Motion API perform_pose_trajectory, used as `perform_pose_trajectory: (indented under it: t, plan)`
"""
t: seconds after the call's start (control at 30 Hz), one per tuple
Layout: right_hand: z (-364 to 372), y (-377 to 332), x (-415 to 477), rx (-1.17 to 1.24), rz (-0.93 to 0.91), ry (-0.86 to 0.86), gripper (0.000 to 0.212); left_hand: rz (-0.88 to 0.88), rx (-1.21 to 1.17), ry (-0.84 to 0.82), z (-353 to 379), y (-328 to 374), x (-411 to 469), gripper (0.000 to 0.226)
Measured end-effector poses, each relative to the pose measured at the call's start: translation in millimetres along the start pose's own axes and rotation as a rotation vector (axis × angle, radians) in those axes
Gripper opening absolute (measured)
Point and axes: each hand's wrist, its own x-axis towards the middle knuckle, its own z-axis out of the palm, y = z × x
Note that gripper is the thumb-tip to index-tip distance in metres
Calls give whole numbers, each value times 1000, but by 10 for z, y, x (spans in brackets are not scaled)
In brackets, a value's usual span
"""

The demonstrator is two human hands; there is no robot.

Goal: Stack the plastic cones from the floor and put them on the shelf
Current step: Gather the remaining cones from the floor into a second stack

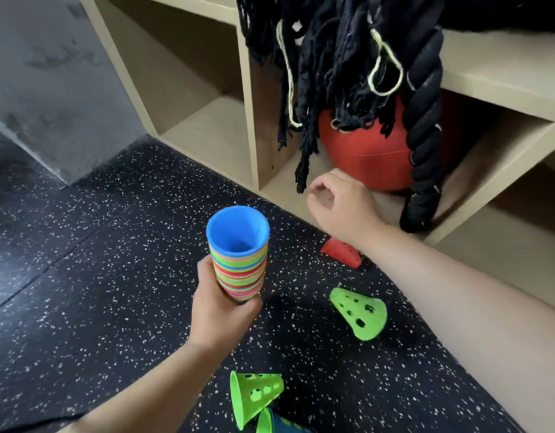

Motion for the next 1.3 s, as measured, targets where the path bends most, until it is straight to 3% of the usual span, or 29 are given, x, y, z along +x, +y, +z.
perform_pose_trajectory:
  t: [0.1, 0.2, 0.4, 0.57, 0.67, 0.8, 0.93, 1.17, 1.3]
  plan:
    - [-38, 94, -427, -69, -21, -196, 30, -28, 11, -2, -72, -107, -22, 67]
    - [-163, 210, -1120, -121, -46, -199, 41, -29, 46, -31, -96, -125, -75, 69]
    - [-358, 467, -1919, -210, 257, -304, 47, -31, 43, -72, 40, -42, -290, 72]
    - [-257, 465, -1200, -217, 155, -191, 44, -16, 17, -78, 184, 40, -430, 72]
    - [-17, 527, -595, -202, 162, -284, 50, -6, -1, -74, 206, 65, -437, 71]
    - [176, 681, -358, -286, 189, -443, 19, 0, -23, -76, 153, 99, -384, 72]
    - [81, 631, -644, -187, 218, -305, 13, 21, -4, -99, 142, 115, -363, 71]
    - [-1073, 18, -1425, 275, 73, 358, 7, 67, -17, -200, 444, 296, -653, 70]
    - [-1608, -442, -1702, 380, -71, 401, 8, 128, -7, -250, 586, 455, -888, 74]
